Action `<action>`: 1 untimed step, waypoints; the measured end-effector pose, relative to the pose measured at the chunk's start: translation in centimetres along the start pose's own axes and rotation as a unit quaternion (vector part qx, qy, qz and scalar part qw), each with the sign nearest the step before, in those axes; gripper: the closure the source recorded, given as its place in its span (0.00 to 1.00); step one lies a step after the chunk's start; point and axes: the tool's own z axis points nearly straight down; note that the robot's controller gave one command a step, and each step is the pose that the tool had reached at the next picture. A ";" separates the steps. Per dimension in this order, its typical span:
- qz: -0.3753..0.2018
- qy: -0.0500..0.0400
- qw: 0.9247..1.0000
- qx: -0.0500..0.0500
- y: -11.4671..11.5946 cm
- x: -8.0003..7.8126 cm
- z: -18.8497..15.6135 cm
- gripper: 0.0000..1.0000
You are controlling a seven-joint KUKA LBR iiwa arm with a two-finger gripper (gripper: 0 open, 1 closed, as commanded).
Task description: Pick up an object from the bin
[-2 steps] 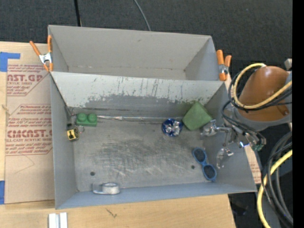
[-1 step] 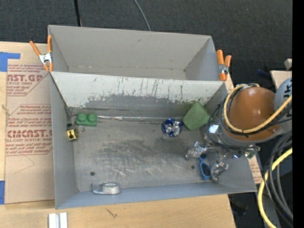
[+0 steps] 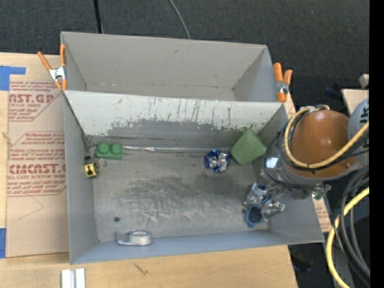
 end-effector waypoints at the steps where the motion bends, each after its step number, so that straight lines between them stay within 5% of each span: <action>1: -0.168 0.002 0.986 0.001 -1.7 -0.2 -21.8 1.00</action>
Offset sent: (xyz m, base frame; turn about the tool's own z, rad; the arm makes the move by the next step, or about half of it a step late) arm 0.0103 -0.0111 0.2155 -0.3386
